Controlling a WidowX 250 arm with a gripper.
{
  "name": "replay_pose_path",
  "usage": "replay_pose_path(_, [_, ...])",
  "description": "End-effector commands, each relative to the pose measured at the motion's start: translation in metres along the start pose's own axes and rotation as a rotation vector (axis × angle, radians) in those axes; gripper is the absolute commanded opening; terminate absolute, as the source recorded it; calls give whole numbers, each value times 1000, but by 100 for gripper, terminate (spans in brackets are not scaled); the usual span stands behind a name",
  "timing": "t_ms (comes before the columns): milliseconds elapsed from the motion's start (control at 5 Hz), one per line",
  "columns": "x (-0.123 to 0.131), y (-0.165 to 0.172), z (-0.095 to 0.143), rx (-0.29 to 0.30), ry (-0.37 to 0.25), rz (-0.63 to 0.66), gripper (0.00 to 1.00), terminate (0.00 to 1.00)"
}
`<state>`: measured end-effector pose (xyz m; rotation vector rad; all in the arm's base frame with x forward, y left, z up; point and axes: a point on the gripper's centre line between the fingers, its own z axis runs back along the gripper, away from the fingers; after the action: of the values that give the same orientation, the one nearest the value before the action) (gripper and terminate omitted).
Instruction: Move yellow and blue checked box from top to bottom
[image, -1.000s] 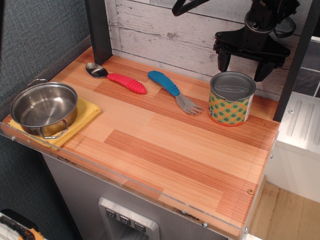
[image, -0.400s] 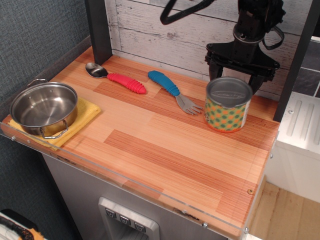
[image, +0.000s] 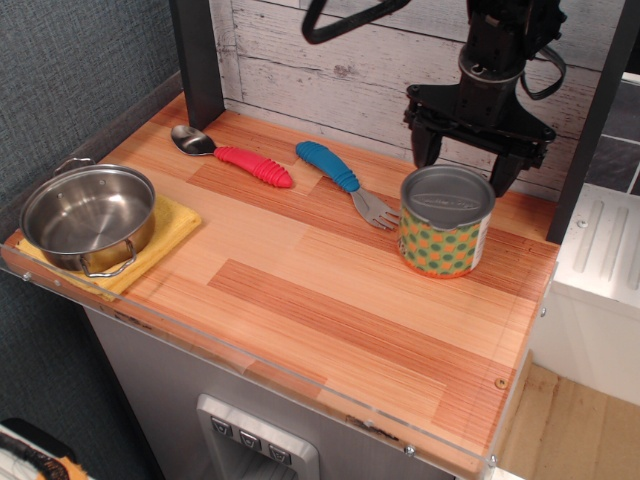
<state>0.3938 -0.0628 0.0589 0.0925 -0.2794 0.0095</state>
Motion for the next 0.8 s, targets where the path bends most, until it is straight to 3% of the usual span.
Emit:
replay_pose_path(0, [-4,-7,27,-24,-43,20,100,0])
replay_pose_path(600, [-45,-16,34,-16,7,63,100,0])
